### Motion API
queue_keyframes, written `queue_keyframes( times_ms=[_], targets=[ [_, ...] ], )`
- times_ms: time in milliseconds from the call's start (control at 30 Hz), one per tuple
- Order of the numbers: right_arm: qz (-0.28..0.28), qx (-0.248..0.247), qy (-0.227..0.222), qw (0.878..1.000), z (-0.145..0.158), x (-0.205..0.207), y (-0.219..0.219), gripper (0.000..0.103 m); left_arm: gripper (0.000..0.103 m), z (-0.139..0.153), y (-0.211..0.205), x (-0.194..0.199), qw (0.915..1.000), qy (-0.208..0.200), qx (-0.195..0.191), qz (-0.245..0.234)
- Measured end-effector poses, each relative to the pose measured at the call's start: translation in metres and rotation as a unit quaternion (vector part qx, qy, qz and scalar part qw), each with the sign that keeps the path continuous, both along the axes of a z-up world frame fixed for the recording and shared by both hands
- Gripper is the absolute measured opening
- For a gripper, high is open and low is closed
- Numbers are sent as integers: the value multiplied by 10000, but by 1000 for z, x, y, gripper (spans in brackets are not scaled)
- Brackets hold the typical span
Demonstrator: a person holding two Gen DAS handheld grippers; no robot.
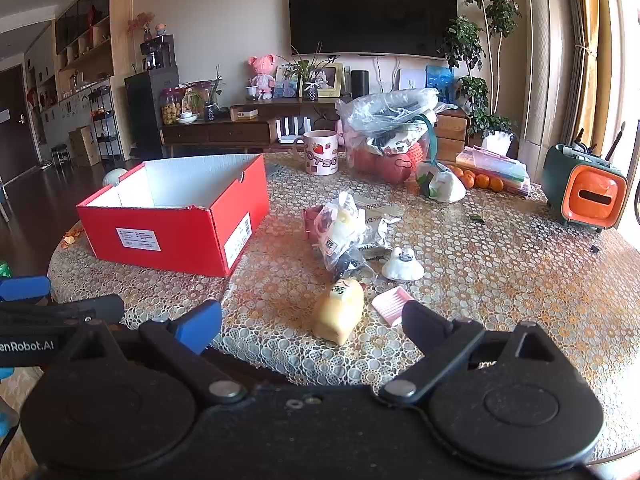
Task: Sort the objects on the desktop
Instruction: 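Move left tool to yellow squishy toy while right tool approaches pink soap dish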
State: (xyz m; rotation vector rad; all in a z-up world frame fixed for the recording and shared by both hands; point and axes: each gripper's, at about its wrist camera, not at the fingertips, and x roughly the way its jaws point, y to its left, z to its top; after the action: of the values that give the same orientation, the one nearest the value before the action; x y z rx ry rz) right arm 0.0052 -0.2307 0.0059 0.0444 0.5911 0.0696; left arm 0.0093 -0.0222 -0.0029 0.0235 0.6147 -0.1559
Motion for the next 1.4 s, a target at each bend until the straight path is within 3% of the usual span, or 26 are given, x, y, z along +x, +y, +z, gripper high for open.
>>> queue_keyframes(
  times_ms=[400, 800, 1133, 1400],
  targets=[
    [-40, -145, 65, 9999, -10, 21, -17, 93, 103, -7, -25, 27, 9992, -34, 51, -391],
    [-314, -490, 342, 9977, -41, 62, -63, 87, 103, -28, -83, 67, 9955, 169, -53, -934],
    [92, -656, 799, 9946, -83, 106, -79, 83, 103, -59, -122, 89, 9917, 256, 16, -1256],
    [376, -427, 1051, 9928, -105, 126, -94, 76, 102, -69, -131, 107, 9906, 411, -141, -1299]
  ],
)
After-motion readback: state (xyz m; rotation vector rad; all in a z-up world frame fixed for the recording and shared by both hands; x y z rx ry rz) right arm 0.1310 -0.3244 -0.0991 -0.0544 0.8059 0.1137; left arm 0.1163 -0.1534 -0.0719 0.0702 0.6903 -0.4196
